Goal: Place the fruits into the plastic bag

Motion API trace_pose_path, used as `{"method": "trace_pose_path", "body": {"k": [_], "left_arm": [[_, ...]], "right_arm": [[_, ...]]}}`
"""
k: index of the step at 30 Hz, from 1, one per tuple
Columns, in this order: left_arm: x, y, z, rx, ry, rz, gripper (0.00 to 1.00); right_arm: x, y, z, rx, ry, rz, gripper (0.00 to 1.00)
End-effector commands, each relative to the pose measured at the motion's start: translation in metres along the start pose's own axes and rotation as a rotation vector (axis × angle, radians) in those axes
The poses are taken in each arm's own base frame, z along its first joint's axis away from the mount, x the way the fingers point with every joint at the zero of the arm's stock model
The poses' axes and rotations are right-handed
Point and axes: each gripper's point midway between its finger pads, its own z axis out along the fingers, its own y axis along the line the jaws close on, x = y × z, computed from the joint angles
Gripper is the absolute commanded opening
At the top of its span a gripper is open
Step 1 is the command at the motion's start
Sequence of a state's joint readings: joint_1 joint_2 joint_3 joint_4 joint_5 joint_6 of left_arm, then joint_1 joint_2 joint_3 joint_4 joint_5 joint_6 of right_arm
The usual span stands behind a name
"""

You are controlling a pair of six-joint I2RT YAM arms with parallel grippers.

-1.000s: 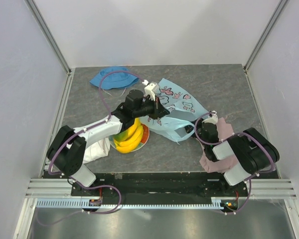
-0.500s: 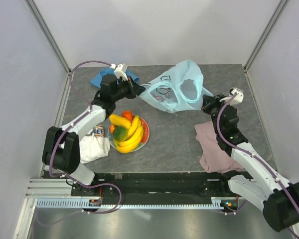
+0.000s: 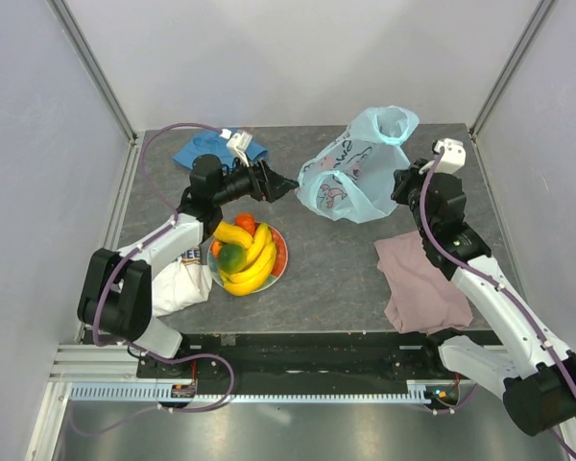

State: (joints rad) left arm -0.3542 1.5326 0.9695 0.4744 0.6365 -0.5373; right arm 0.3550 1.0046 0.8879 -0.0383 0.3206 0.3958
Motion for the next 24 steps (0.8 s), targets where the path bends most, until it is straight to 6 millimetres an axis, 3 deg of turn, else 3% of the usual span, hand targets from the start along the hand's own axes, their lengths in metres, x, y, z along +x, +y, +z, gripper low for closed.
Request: {"method": "trace_pose_path", "body": {"k": [1, 5, 12, 15, 20, 24], "left_arm": [[-0.021, -0.043, -0.008, 0.147, -0.076, 0.174, 0.88], [-0.019, -0.054, 0.004, 0.172, -0.069, 0.196, 0.93], [-0.043, -0.034, 0.018, 0.045, -0.138, 0.263, 0.93], [-0.053, -0.037, 0.017, 0.035, -0.167, 0.284, 0.93], [-0.050, -0.039, 0.024, 0.042, -0.160, 0.302, 0.94], [-0.046, -0.033, 0.028, 0.017, -0.155, 0.314, 0.94]], "right_arm": [[-0.017, 0.024, -0.001, -0.096, 0.027, -0.051, 0.00], [-0.019, 0.038, 0.000, -0.160, 0.053, -0.057, 0.00], [-0.032, 0.058, -0.009, -0.258, 0.069, -0.097, 0.00], [-0.040, 0.061, -0.014, -0.275, 0.072, -0.123, 0.00], [-0.052, 0.070, -0.023, -0.313, 0.065, -0.144, 0.00], [-0.049, 0.079, -0.030, -0.379, 0.092, -0.166, 0.00]]}}
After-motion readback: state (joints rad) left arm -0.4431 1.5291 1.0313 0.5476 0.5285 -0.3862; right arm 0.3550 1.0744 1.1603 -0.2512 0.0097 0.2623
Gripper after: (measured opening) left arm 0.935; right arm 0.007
